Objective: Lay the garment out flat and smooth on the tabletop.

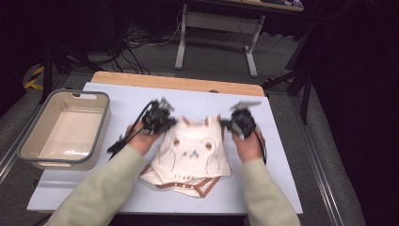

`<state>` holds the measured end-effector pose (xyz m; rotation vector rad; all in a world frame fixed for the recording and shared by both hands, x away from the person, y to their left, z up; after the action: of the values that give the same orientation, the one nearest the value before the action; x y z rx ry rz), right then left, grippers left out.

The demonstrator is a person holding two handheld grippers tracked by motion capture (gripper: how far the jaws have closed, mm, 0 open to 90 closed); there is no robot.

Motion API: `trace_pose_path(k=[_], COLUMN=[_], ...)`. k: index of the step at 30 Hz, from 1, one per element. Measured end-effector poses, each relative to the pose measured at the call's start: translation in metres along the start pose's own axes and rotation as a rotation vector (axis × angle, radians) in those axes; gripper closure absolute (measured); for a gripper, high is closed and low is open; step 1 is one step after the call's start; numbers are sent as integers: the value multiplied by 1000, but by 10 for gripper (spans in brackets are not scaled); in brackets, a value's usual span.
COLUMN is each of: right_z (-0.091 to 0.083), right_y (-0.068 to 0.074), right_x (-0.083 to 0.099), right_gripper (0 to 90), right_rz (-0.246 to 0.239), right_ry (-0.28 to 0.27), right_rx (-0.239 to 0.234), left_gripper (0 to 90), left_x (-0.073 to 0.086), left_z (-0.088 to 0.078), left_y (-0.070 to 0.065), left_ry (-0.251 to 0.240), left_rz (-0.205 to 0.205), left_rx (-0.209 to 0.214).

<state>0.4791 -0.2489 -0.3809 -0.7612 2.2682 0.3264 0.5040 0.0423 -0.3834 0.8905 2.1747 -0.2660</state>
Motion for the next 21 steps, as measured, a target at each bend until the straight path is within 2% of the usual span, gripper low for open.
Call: trace_pose_path(k=[1,2,3,4,5,6,7,8,10,11,13,16,17,18,19,20,21], right_z=[12,22,27,28,26,23,19,15,6,1,-6,-15,-17,-17,-16,-15,-15], right_y=[-21,-32,-38,-40,-37,-33,-31,-30,-30,-27,-19,-3,2,8,13,20,25], right_x=[-16,-22,-25,-23,-19,-12,-4,4,21,29,43,59,65,69,71,75,78], right_gripper=[773,569,540,558,557,537,525,531,524,526,524,520,521,505,486,498,513], right_rz=[76,123,158,183,154,110,86,87,127,131,118,75,59,25,-2,-51,-82], right_ry=[-97,-102,-95,-92,-93,-94,-101,-104,-107,-111,-104,-97,-98,-89,-69,-36,-27], right_rx=[7,75,88,64,74,109,121,118,77,57,40,13,-6,-25,-36,-32,-39], left_gripper=[691,532,494,509,499,500,516,521,538,544,545,542,540,539,544,548,548], left_x=[-8,-11,-8,-2,8,19,30,39,56,63,71,84,88,92,95,96,97], left_z=[6,9,10,8,7,6,7,7,6,4,0,-10,-14,-17,-21,-25,-29], left_y=[15,22,27,28,28,28,29,30,30,27,18,-1,-6,-9,-14,-16,-17], left_ry=[-11,-3,28,46,51,65,85,97,113,119,118,143,131,124,133,137,129], left_rz=[-91,-139,-140,-116,-96,-95,-110,-135,-181,-198,-185,-114,-107,-101,-74,-55,-47], left_rx=[5,39,58,49,40,43,62,86,152,186,199,210,219,224,238,236,245])
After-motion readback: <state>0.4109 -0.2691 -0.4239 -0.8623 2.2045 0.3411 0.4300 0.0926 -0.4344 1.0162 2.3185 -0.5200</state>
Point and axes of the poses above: each handheld gripper's, and its own axes: z roughly forward along the jaws, x roughly out of its underside, y roughly to its left, the point moved 1 cm from there along z, roughly forward along the jaws, and after that the axes turned 4 degrees about y, right-handed, at the moved point
